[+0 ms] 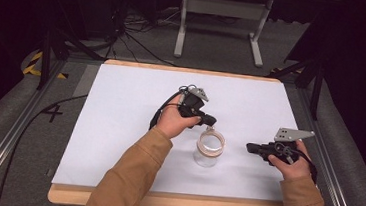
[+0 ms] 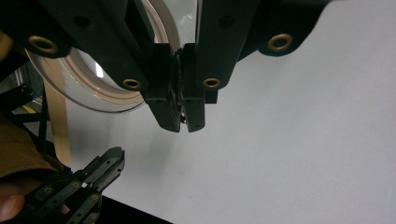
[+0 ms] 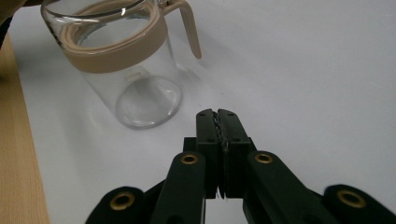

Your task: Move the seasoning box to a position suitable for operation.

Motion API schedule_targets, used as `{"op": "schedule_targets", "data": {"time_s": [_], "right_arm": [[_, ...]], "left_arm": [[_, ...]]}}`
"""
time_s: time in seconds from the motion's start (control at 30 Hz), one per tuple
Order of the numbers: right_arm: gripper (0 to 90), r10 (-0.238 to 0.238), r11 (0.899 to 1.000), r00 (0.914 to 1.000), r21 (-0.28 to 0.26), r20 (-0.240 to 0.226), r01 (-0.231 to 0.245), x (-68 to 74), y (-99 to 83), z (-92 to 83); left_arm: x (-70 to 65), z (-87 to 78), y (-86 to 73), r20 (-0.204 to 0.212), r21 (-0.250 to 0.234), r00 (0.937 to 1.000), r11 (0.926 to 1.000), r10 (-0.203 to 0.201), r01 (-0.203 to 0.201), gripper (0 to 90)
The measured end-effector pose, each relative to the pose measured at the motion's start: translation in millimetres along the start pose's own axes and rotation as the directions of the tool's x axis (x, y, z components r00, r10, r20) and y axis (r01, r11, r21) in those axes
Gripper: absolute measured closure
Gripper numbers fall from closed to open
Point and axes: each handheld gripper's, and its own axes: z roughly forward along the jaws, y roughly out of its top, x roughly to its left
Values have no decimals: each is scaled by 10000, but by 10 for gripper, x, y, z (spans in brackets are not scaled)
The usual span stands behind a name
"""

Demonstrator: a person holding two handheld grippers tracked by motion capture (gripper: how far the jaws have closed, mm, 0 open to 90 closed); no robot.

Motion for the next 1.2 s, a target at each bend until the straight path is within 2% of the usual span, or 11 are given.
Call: {"op": "schedule_targets", "data": {"time_s": [0.17,0.4,0.57,0.63,0.73,1.2], "right_arm": [[891,-226,9997,9996,-20,-140,226,63,45,24],[892,-471,9988,9982,-156,-363,465,137,106,16],[897,-703,9972,9952,-295,-675,684,230,179,4],[898,-810,9965,9937,-273,-773,791,263,198,10],[899,-965,9953,9912,-219,-907,948,318,225,30],[900,-1277,9918,9847,-109,-1182,1273,422,269,85]], "left_arm": [[15,-4,-20,33,-142,10000,9999,-82,82,876],[21,-9,-21,68,-95,9999,9998,-151,152,876],[24,-6,-16,88,-93,9995,9995,-289,290,877],[27,-5,-15,103,-94,9994,9994,-327,328,876],[33,-6,-11,149,-40,9981,9982,-591,591,875],[42,-2,0,180,33,9974,9975,-701,700,875]]}}
